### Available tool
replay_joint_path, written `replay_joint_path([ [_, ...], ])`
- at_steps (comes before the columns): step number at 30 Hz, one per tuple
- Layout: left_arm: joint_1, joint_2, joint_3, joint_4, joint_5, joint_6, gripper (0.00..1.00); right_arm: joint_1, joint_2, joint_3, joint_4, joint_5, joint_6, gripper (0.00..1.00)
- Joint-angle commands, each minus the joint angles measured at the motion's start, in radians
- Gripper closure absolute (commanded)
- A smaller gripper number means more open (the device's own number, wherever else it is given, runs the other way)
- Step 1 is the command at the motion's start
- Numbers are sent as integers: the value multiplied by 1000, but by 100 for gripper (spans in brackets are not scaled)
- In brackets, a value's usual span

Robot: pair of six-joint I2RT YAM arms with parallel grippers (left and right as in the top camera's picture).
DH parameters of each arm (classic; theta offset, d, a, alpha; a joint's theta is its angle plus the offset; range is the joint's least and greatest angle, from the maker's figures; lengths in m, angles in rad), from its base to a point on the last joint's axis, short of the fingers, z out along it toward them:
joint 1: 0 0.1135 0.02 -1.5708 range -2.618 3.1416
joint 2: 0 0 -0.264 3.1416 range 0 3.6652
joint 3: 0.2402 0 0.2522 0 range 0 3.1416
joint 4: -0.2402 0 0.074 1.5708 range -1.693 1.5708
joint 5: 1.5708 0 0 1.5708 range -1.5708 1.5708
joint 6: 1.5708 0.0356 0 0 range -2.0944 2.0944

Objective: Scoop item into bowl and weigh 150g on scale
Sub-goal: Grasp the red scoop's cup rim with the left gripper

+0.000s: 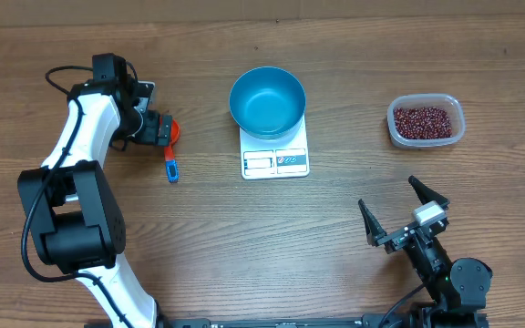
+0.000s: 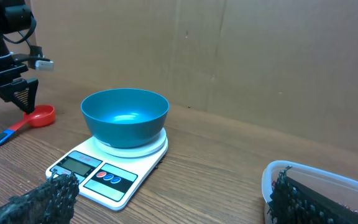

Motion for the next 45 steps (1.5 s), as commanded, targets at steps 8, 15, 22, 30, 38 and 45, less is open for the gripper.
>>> replay_joint_path([
  [8,5,18,-40,23,-24,-18,0,6,-10,-10,0,10,7,0],
  [15,5,18,-57,74,-36,-19,0,6,-10,-10,0,10,7,0],
  [22,5,18,-57,147,-39,-64,0,6,-10,-10,0,10,7,0],
  [30,5,42,-57,196,-39,-113,1,6,-10,-10,0,10,7,0],
  [38,5,84,-57,182,-40,-115,1,6,-10,-10,0,10,7,0],
  [45,5,93,-57,181,-47,-115,0,6,-10,-10,0,10,7,0],
])
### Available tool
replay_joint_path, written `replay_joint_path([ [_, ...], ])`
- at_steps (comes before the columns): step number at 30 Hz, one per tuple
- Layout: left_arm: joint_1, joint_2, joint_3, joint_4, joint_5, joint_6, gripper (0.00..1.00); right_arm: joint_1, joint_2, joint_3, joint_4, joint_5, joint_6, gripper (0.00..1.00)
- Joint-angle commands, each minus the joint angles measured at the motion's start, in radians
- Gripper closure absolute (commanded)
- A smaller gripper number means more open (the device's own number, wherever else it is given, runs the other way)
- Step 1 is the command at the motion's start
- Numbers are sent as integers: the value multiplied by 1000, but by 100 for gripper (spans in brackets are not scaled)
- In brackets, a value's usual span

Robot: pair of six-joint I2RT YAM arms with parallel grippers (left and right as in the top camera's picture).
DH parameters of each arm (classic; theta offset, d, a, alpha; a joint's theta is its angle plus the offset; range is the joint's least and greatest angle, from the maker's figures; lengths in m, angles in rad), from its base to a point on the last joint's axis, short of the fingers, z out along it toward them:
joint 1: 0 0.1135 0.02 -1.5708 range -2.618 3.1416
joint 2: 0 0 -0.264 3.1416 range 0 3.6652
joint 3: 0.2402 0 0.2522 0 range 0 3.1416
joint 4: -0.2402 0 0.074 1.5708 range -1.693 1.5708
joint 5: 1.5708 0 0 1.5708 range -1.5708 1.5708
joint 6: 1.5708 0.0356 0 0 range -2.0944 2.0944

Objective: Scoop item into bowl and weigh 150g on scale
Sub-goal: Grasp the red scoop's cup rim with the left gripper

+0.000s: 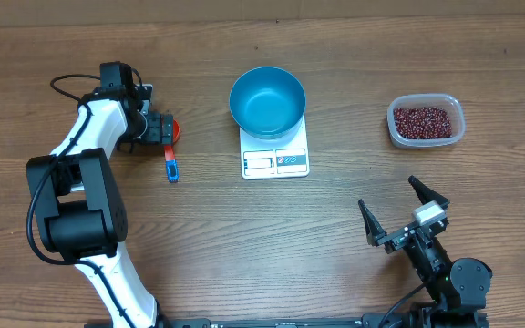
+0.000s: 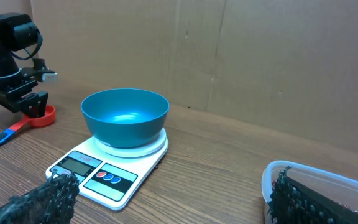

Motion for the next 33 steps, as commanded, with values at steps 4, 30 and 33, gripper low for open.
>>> replay_joint_path([
  [4,5,18,-5,-1,-10,-13,0,6,-10,-10,0,9,6,0],
  [30,5,18,-5,-80,-9,-92,96,6,-10,-10,0,9,6,0],
  [33,5,18,-5,-134,1,-148,96,6,-10,-10,0,9,6,0],
])
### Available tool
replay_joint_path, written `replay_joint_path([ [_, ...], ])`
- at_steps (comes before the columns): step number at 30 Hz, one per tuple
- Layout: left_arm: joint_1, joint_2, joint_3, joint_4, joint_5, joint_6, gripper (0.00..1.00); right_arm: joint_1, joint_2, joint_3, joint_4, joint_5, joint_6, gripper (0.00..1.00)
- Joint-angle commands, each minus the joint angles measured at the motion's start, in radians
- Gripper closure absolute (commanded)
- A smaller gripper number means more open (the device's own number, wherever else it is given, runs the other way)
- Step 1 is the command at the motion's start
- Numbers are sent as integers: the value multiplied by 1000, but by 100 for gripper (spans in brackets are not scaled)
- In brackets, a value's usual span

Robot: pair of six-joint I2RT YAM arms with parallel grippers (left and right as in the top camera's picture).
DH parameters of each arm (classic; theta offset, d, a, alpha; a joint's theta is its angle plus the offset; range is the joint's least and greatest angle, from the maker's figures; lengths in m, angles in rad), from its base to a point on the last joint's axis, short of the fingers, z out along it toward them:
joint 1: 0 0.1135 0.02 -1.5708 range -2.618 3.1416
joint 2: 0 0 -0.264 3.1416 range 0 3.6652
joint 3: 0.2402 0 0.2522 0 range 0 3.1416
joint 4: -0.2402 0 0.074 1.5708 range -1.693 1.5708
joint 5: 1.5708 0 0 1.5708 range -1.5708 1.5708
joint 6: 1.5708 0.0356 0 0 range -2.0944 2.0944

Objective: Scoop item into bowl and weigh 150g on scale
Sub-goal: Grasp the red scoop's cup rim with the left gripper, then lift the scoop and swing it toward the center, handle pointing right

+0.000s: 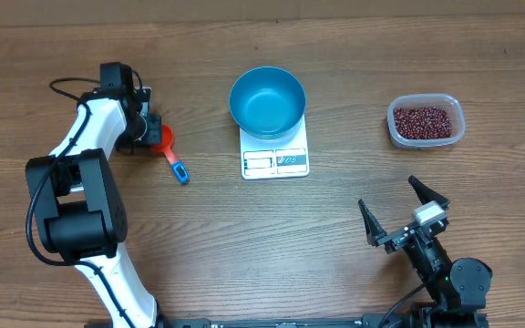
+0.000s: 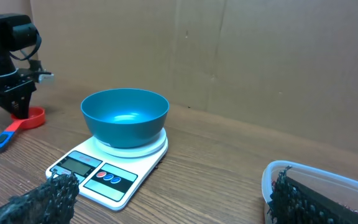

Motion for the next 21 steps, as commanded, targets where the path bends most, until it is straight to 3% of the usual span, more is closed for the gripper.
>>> replay_joint_path([
  [1,5,15,-16,-66,4,-93,96,6,-10,-10,0,9,7,0],
  [10,6,-164,-16,-278,158,-269,96,6,-10,-10,0,9,7,0],
  [14,13,-412,-5,-402,166,-507,96,6,-10,-10,0,9,7,0],
  [18,11,-607,-3,-448,242,-573,96,6,-10,-10,0,9,7,0],
  [21,10,-756,-3,-492,280,-687,96,6,-10,-10,0,9,7,0],
])
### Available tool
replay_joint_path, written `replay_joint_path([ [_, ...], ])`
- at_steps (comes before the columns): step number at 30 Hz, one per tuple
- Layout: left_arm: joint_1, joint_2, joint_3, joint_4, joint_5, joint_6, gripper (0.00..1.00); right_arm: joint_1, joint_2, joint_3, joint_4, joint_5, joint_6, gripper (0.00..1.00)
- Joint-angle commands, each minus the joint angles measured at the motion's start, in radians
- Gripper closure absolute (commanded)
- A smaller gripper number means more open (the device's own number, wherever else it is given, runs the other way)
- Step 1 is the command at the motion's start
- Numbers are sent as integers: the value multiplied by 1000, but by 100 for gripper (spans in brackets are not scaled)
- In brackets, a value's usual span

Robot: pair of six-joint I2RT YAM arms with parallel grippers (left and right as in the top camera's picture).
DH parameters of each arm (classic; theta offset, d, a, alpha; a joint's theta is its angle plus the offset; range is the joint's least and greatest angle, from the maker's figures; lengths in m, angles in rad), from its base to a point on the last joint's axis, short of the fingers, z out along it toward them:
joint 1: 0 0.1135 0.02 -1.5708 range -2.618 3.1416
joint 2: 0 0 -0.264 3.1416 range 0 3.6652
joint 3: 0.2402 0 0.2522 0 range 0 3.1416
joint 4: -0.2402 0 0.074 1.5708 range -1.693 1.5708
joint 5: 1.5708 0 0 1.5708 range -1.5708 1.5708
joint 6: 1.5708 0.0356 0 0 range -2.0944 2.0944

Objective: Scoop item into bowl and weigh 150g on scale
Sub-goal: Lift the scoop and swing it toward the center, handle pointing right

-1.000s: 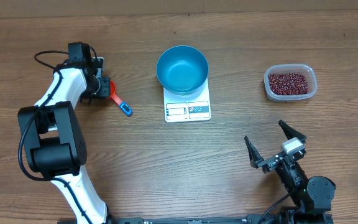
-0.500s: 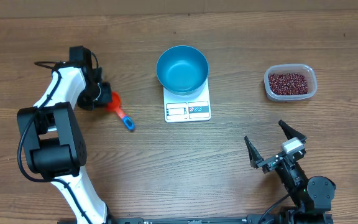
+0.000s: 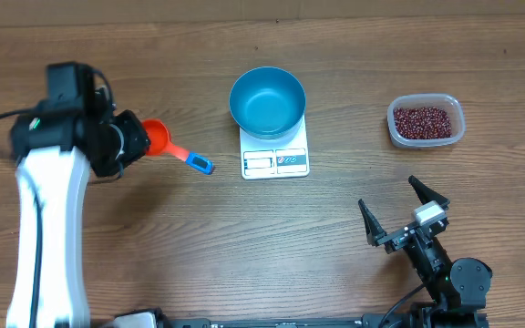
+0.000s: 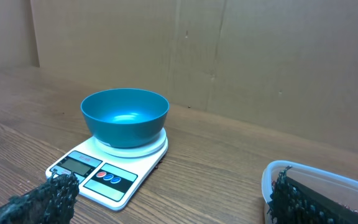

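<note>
An orange scoop [image 3: 158, 138] with a blue handle tip hangs above the table's left side, handle pointing toward the scale. My left gripper [image 3: 138, 139] is shut on the rim of its cup. The blue bowl [image 3: 267, 100] [image 4: 124, 115] sits empty on the white scale [image 3: 275, 160] [image 4: 107, 174] at centre. A clear tub of red beans [image 3: 425, 121] stands at the right; its rim [image 4: 272, 177] shows in the right wrist view. My right gripper [image 3: 404, 214] [image 4: 166, 208] rests open near the front right, holding nothing.
The scale's display and buttons [image 4: 98, 171] face the front edge. A brown cardboard wall [image 4: 260, 62] backs the table. Bare wood lies between the scale and the bean tub [image 3: 349, 128].
My left arm has risen and come forward with the scoop, which is off the table with its handle now pointing more toward the scale. It has left the right wrist view. The right arm has not moved.
My left gripper stood at the scoop's orange cup, the handle pointing to the front edge. Then it sat lower on the cup. Then the scoop lay turned, handle angled to the front right. Now it is held in the air.
</note>
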Motion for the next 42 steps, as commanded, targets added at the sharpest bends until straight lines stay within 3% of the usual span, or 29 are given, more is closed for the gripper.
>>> replay_joint_path([
  [1,8,-148,8,-53,73,-208,96,6,-10,-10,0,9,6,0],
  [7,8,-267,8,-169,74,-352,96,6,-10,-10,0,9,6,0],
  [16,8,-286,8,-476,74,-608,95,6,-10,-10,0,9,6,0],
  [26,2,-286,8,-491,54,-652,96,6,-10,-10,0,9,6,0],
  [31,-85,-286,8,-492,-11,-660,95,6,-10,-10,0,9,6,0],
  [37,-237,-286,8,-491,-120,-826,96,6,-10,-10,0,9,6,0],
  [42,-284,-286,8,-464,-135,-939,96,6,-10,-10,37,9,-5,0],
])
